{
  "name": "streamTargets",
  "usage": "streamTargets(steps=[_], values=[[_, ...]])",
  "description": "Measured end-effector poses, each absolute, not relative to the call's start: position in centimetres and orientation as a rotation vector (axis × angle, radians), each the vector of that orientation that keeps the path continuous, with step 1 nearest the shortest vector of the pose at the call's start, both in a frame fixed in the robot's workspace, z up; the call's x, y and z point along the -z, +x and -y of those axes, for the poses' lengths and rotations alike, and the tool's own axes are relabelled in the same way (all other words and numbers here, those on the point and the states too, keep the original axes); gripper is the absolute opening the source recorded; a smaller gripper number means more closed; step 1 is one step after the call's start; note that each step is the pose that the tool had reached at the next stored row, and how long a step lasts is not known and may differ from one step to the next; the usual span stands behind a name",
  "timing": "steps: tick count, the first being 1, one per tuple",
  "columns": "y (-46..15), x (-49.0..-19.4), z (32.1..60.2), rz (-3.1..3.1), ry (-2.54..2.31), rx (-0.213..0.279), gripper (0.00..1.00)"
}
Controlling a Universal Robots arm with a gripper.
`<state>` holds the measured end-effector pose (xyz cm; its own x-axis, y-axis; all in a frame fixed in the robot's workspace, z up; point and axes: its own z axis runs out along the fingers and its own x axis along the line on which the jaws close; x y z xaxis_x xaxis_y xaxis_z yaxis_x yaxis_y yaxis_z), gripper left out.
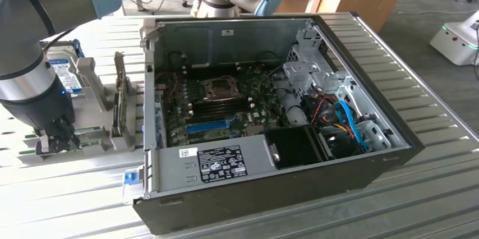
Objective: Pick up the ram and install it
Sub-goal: 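Pick up the ram and move it above insertion slot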
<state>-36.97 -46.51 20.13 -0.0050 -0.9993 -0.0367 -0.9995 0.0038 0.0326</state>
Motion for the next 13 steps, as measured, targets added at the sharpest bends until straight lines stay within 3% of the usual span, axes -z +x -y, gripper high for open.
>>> streamTargets(steps=[13], values=[[-36.97,-20.25,46.52,-2.221,-2.212,-0.081,0.12]])
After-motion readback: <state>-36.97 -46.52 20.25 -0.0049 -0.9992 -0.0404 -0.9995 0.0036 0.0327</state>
